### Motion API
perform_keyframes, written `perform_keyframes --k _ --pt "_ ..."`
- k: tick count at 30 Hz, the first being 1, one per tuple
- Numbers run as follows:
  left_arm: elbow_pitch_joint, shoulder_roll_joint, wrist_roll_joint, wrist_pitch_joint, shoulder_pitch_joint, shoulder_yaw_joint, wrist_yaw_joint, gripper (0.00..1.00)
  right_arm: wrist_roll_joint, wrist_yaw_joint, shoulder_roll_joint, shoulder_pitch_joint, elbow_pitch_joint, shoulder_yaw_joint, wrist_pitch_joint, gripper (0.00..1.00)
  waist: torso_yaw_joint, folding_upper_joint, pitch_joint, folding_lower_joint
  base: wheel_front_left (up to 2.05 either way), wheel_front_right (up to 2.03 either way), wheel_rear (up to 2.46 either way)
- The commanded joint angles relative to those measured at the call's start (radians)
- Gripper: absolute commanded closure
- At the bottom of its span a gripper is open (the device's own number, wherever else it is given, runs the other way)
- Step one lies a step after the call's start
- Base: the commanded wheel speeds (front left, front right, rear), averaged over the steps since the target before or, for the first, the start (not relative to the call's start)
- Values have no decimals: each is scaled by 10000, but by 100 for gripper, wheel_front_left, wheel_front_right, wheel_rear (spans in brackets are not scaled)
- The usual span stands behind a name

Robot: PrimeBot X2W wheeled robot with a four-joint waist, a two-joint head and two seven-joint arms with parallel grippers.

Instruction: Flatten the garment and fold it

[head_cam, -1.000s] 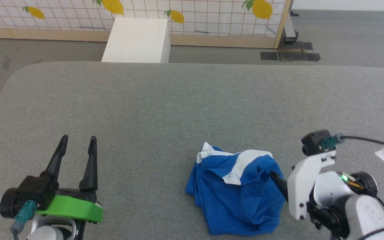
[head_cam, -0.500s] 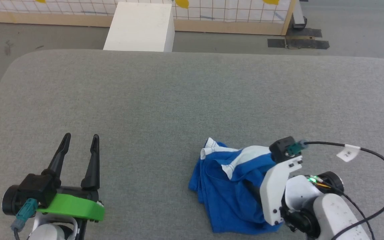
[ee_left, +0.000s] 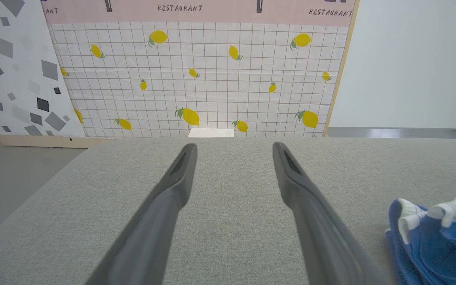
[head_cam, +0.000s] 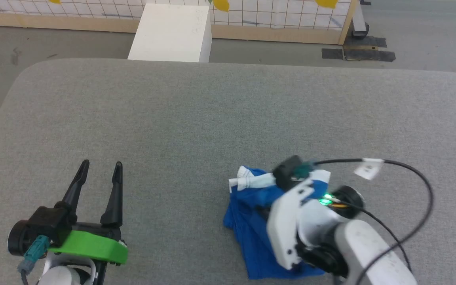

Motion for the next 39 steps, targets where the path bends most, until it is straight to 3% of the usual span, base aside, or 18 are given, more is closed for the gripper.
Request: perform_keyframes --k 1,4,5,6,10,15,24,27,33,39 --pt "6 63 -4 -45 -192 -38 -71 0 149 -15 7 -334 99 334 -27 100 40 0 41 0 0 0 0" --pt "29 78 -57 -45 -300 -143 -71 0 372 -15 7 -733 704 973 79 100 129 0 91 0 0 0 0" --pt "31 82 -74 -45 -328 -179 -71 0 334 -15 7 -835 932 1144 144 69 166 0 110 0 0 0 0" --pt "33 85 -91 -45 -354 -218 -71 0 299 -15 7 -946 1189 1349 220 0 209 0 128 0 0 0 0" --pt "45 105 -122 -45 -309 -168 -71 0 642 -15 7 -1176 1600 1658 151 0 269 0 136 0 0 0 0" --pt "68 140 -117 -45 -154 -37 -71 0 538 -15 7 -1255 1337 892 -346 0 178 0 -2 0 0 0 0" --pt "-24 23 68 -45 53 157 -71 0 -507 -15 7 388 -679 -2830 -628 0 -197 0 -278 0 0 0 0" --pt "-66 37 88 -45 29 102 -71 0 -1074 -15 7 1100 -1008 -3521 -255 0 -252 0 -250 0 0 0 0" --pt "-157 81 76 -45 -28 73 -71 0 -1278 -15 7 1910 -904 -3130 267 0 -356 0 -63 0 0 0 0" --pt "-168 147 -27 -45 -237 -122 -71 0 -1605 -15 7 1575 390 -2798 -149 0 -181 0 209 0 0 0 0"
